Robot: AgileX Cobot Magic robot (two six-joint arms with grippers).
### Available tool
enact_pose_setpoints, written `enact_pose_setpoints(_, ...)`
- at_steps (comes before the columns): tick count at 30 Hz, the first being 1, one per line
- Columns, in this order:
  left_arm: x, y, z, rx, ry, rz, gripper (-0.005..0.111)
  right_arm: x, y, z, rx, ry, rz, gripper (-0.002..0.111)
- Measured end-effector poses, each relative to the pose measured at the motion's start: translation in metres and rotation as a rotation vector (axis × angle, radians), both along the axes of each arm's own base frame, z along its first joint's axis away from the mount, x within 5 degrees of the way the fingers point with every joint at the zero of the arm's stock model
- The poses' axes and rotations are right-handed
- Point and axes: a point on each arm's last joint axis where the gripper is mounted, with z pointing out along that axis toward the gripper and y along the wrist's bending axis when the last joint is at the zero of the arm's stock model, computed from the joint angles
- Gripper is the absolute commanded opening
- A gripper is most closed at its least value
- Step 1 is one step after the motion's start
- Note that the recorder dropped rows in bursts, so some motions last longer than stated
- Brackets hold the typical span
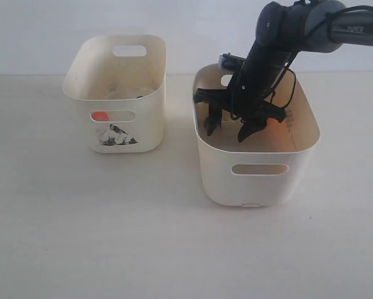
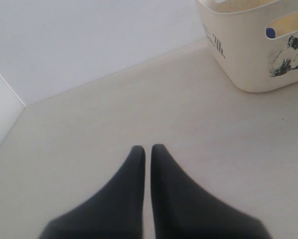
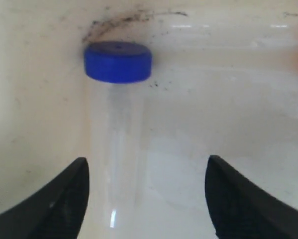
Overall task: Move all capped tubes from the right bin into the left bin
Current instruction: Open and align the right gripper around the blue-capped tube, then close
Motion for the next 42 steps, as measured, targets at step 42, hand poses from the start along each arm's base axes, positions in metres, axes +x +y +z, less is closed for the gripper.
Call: enact_pose_setpoints(42,0.000,0.000,0.000,0.000,0.000,0.000,0.004,0.007,0.002,-0.023,0.098,0.023,-0.026,0.063)
